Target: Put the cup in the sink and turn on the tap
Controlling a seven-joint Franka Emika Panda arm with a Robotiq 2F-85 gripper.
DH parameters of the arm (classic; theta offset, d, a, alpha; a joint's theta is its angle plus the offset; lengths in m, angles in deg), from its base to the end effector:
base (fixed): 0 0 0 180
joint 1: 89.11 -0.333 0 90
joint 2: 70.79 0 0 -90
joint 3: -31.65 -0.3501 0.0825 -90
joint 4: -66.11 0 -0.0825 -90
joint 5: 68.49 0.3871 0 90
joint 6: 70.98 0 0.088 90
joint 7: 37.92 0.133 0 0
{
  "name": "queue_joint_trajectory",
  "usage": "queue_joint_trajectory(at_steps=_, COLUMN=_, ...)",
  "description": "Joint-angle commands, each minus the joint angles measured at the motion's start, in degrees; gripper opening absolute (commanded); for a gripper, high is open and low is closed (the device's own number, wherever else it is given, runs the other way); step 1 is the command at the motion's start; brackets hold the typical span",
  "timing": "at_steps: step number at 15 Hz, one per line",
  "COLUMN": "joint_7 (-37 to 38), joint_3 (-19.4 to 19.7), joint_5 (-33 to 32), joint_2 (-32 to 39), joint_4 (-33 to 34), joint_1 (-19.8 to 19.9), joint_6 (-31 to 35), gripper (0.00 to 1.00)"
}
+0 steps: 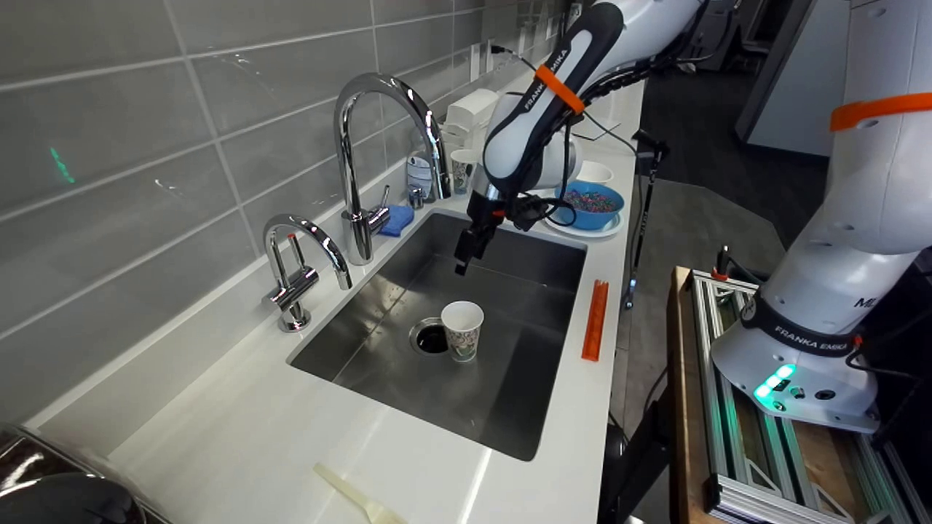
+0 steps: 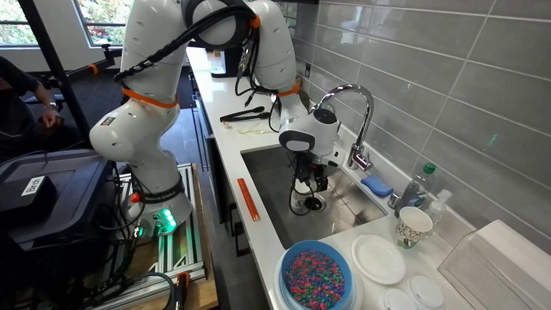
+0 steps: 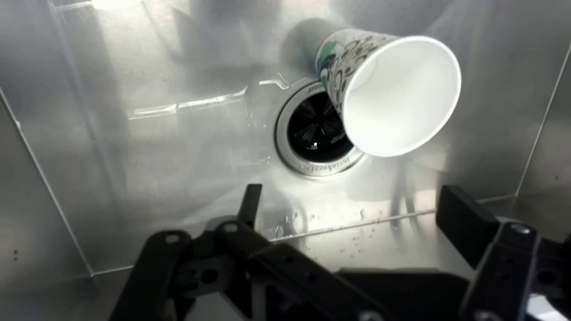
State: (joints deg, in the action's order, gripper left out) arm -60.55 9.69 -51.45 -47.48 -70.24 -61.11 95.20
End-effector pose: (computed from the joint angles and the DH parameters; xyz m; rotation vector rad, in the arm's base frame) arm 0.5270 -0.0637 0.1781 -2.9314 0.0503 -0.2593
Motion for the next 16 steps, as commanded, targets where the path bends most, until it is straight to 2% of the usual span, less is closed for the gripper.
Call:
queue_joint_trajectory(at_steps=1, joint_7=-4.2, joint_3=-3.2, joint_5=7.7, joint_2=-2.8, joint_4=1.4, joint_1=4.1, joint_6=-2.7, gripper=1.0)
queue_joint_trajectory(at_steps=3, joint_7=-5.5, joint_3=-3.1, joint_5=10.1, joint_2=-2.9, joint_4=3.5, joint_1=4.3, joint_6=-3.2, gripper=1.0)
queue_joint_trajectory(at_steps=4, joint_7=-4.2, joint_3=-3.9, joint_5=9.0, joint_2=-2.3, joint_4=4.6, joint_1=5.5, joint_6=-2.8, gripper=1.0)
queue_joint_trajectory(at_steps=10, joint_7=-4.5, joint_3=-6.3, joint_5=11.1, joint_2=0.6, joint_4=12.4, joint_1=6.6, joint_6=-0.7, gripper=1.0)
queue_joint_trajectory(at_steps=16, joint_7=-3.1, joint_3=-6.1, joint_5=10.7, joint_2=4.4, joint_4=20.4, joint_1=6.0, joint_6=-1.0, gripper=1.0)
